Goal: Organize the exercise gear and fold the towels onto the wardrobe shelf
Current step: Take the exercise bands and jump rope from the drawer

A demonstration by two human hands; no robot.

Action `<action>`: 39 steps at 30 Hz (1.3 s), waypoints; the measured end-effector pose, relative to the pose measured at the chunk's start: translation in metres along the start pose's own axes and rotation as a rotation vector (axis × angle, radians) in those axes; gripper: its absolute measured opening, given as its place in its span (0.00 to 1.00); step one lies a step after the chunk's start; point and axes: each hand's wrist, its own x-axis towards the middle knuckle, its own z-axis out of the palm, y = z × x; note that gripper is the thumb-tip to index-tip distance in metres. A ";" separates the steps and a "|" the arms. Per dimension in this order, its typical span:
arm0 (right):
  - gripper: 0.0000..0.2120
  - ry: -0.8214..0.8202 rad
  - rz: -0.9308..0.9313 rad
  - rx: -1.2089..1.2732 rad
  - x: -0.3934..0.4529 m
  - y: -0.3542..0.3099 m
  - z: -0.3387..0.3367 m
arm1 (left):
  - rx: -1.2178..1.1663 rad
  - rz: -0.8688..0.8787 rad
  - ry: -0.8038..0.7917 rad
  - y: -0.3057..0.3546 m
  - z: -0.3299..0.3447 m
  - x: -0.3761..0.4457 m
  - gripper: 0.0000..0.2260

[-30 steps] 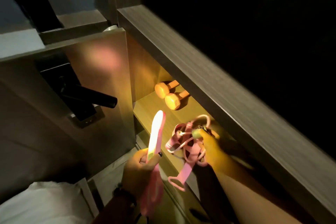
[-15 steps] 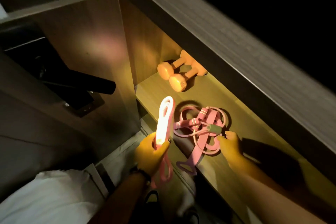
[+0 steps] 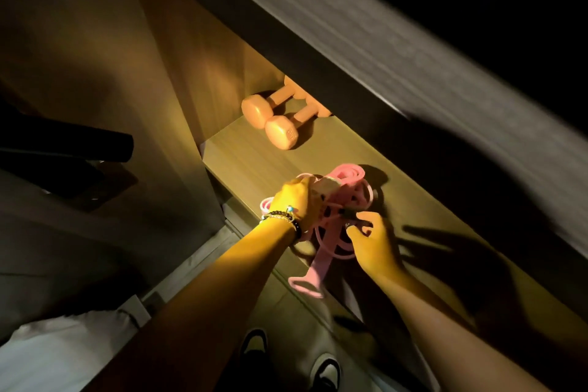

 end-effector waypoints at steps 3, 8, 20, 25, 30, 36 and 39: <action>0.23 -0.026 -0.004 -0.045 -0.009 0.008 -0.004 | 0.055 -0.001 0.010 -0.002 0.010 -0.002 0.17; 0.26 -0.076 -0.045 -0.171 -0.029 -0.003 -0.011 | 0.087 0.060 -0.010 0.001 -0.004 -0.030 0.27; 0.11 -0.221 -0.439 -0.405 -0.110 -0.039 -0.061 | 0.232 0.123 0.126 0.022 -0.072 -0.155 0.27; 0.29 -0.279 -0.619 -0.414 -0.154 -0.032 -0.104 | 0.185 0.112 0.219 0.053 -0.065 -0.242 0.29; 0.33 -0.274 -0.790 -0.472 -0.207 0.005 -0.154 | 0.157 0.128 0.331 0.098 -0.029 -0.317 0.30; 0.34 -0.296 -0.884 -0.567 -0.283 0.055 -0.221 | 0.165 0.190 0.373 0.157 0.016 -0.385 0.31; 0.35 -0.243 -0.907 -0.511 -0.309 0.074 -0.250 | 0.203 0.225 0.351 0.182 0.030 -0.406 0.32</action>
